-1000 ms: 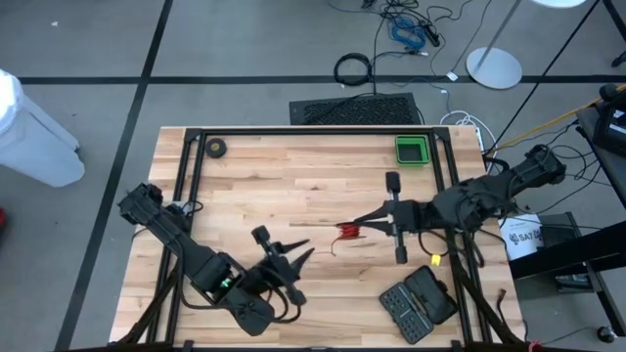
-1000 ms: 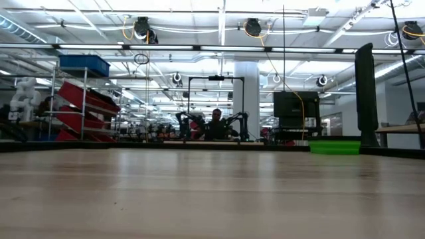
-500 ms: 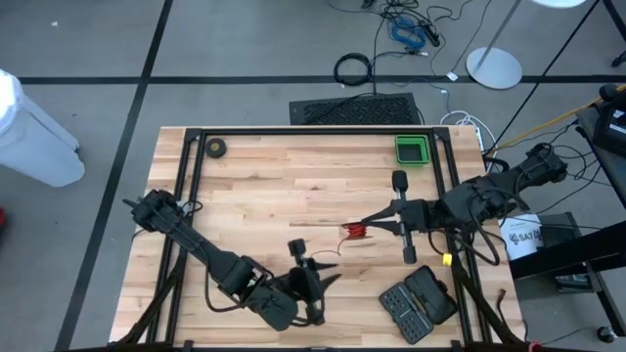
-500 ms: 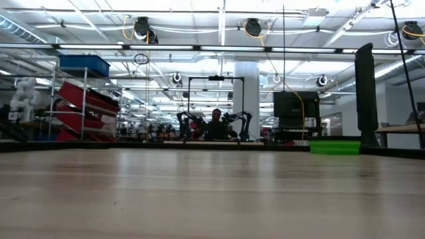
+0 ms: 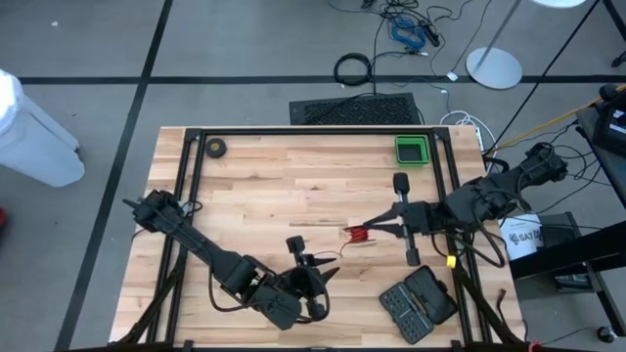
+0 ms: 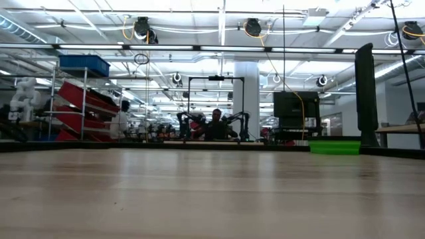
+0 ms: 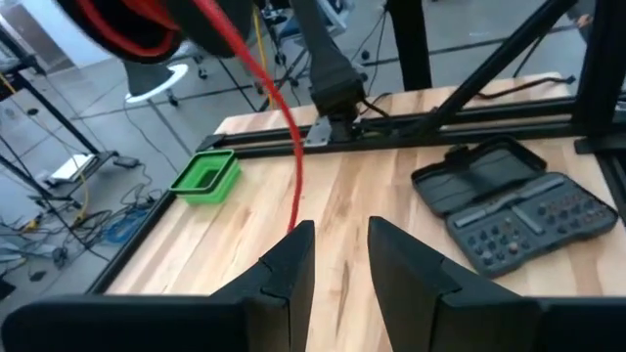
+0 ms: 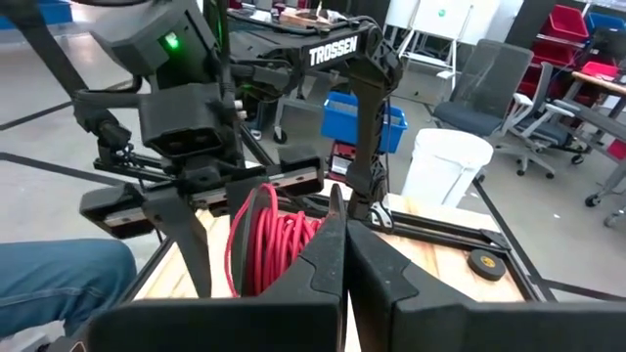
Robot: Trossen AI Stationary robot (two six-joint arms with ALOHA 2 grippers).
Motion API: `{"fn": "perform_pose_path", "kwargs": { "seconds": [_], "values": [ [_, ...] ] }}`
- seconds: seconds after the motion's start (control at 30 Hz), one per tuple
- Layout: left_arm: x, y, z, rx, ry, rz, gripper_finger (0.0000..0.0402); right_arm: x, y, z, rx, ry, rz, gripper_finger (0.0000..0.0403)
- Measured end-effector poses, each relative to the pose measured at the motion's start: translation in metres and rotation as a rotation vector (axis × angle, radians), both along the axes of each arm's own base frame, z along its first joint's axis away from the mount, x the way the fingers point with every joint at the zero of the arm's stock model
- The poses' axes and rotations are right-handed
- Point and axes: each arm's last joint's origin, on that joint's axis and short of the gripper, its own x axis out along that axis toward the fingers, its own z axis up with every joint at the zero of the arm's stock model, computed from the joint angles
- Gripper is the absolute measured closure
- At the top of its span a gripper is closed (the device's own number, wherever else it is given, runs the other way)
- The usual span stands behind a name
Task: Coil cords
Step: Coil the red wire into the spool
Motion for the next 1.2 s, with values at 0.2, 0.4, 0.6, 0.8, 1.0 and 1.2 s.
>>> {"fn": "perform_pose_path", "kwargs": {
  "seconds": [0.2,0.4,0.6,0.8,1.0,1.2],
  "values": [
    [0.006,0.001,-0.009,0.018,0.011,0.022,0.0297,0.000,0.000,0.000,0.005,0.001,0.000,0.0403],
    [0.015,0.006,-0.021,0.075,0.042,0.071,0.0297,0.000,0.000,-0.001,0.017,0.006,-0.002,0.0403],
    [0.018,0.007,-0.026,0.093,0.057,0.079,0.0297,-0.001,0.001,-0.001,0.016,0.006,0.005,0.0403],
    [0.017,0.007,-0.027,0.099,0.057,0.085,0.0297,-0.001,0.001,-0.001,0.015,0.009,0.004,0.0403],
    [0.017,0.007,-0.027,0.101,0.059,0.085,0.0297,-0.001,0.001,-0.001,0.013,0.012,0.004,0.0403],
    [0.017,0.006,-0.027,0.106,0.061,0.081,0.0297,-0.001,0.001,-0.001,0.013,0.013,0.004,0.0403]
  ]
}}
